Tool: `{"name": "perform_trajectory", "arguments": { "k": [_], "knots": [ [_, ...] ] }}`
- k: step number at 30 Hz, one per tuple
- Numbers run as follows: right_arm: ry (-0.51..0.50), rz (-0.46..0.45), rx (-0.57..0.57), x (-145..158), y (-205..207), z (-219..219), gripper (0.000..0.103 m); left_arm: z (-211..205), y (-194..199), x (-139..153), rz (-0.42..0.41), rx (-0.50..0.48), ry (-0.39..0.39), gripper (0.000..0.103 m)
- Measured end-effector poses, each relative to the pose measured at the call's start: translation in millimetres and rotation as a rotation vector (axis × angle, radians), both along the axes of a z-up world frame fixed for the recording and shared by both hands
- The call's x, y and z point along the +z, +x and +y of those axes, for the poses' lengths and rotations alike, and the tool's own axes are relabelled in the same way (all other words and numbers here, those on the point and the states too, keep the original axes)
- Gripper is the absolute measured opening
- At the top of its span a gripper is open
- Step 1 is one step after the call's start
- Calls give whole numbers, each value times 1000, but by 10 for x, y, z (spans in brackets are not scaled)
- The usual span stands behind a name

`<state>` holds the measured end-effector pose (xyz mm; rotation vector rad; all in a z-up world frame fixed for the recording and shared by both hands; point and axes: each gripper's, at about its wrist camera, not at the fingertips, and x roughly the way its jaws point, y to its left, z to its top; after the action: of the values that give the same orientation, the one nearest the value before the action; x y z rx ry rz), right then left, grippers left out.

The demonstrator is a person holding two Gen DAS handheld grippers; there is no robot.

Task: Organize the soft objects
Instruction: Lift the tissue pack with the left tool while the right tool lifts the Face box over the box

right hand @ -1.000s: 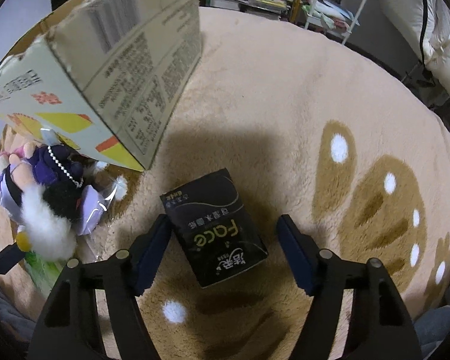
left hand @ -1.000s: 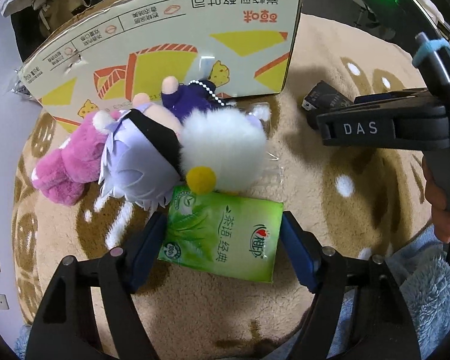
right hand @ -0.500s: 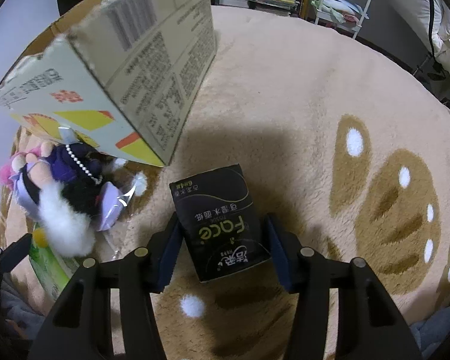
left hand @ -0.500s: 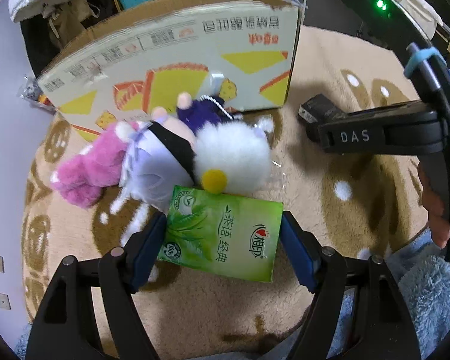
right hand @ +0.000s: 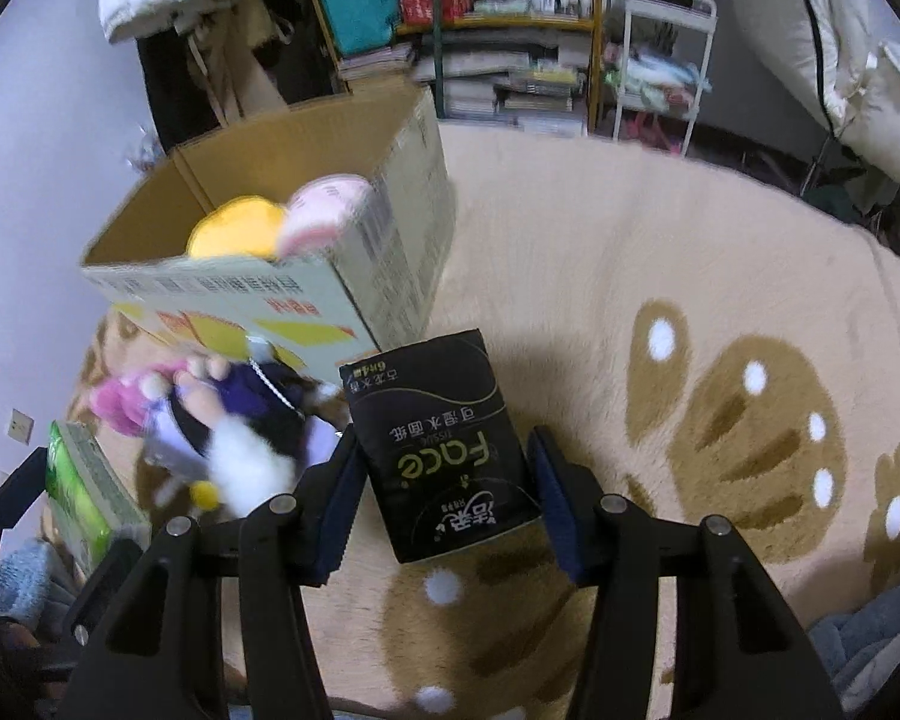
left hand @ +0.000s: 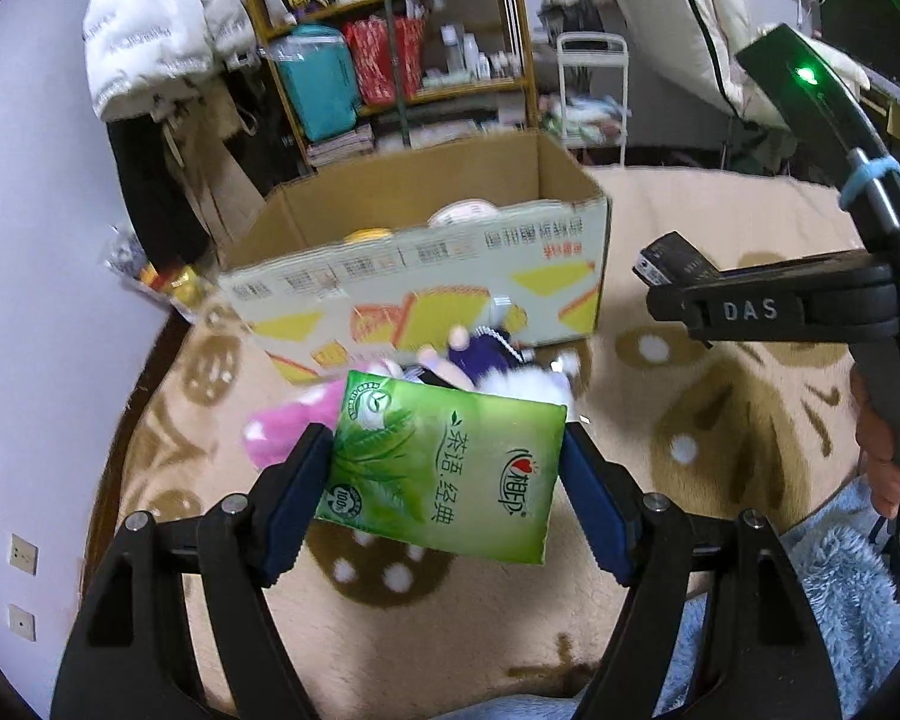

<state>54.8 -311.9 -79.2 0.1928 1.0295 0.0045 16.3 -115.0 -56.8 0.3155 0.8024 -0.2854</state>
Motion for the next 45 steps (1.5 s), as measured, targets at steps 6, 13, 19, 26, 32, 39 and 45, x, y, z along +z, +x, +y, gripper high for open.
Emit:
{"name": "perform_trajectory", "arguments": {
  "k": [6,13,19,26,32,39,45],
  "knots": [
    [-2,-142,4,417,-153,133,57,168,17,343,-125,14,-11,75],
    [-3,-261,9,715,-180,216,57,377,116,667,-221,30,-32,75],
    [-41,-341,11,970,-128,297,57,482,306,881,-276,21,-50,75],
    [-121,-406,9,1181,-32,339,57,579,542,1045,-321,20,-83,75],
    [-123,-466,-28,1342,62,294,57,611,719,1168,-356,27,-100,75],
    [-85,-540,2,1485,201,431,57,626,797,1187,-422,26,-89,75],
    [-74,-557,58,1413,305,591,58,710,913,1080,-402,37,-143,76]
  ]
}}
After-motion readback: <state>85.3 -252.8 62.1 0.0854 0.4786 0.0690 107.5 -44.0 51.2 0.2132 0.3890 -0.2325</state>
